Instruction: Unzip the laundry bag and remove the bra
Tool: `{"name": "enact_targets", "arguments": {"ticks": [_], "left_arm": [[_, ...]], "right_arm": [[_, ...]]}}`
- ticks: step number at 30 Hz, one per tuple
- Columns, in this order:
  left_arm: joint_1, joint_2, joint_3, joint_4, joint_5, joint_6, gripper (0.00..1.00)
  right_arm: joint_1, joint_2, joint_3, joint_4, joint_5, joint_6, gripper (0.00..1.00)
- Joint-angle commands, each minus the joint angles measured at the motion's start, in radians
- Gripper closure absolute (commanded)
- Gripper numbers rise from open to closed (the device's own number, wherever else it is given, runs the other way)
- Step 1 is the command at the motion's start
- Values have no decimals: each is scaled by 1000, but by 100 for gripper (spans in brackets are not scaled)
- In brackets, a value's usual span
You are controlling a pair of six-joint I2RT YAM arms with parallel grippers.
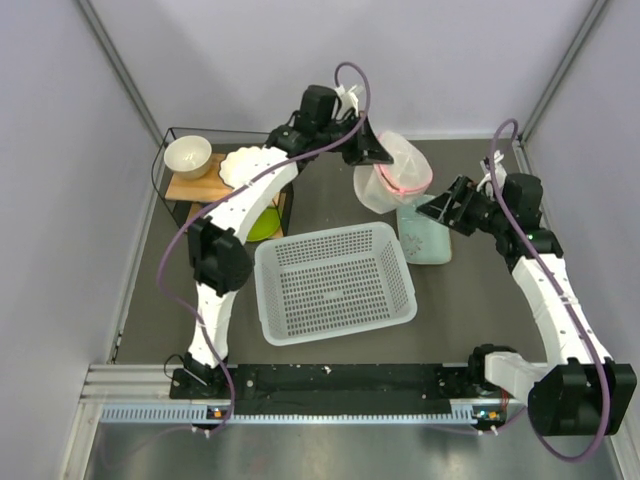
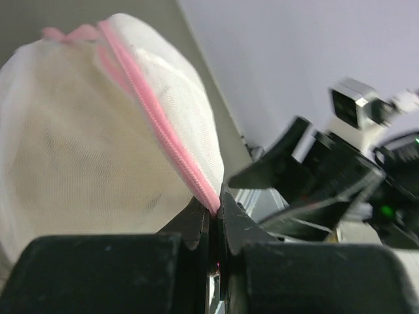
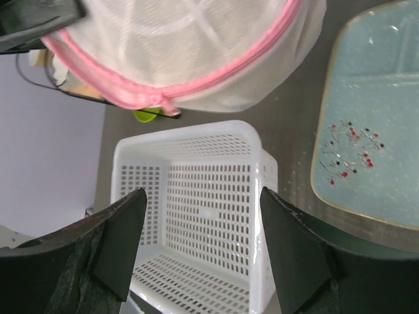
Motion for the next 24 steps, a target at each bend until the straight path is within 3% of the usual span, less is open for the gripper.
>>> {"name": "enact_targets", "arguments": {"ticks": [1,7,12,24], "left_arm": [[5,-148,53,82,160,69,100],[0,-184,36,67,182,72,100],[-6,-205,15,63,190,76,100],[-10,-213,10,50,197,78,100]], "right_arm": [[-1,-10,76,81,-121,12,29],[21,-33,50,154,-204,53,31],[142,-13,88,178,-213,52,31],[144,-29,153,204,-227,79,33]]}}
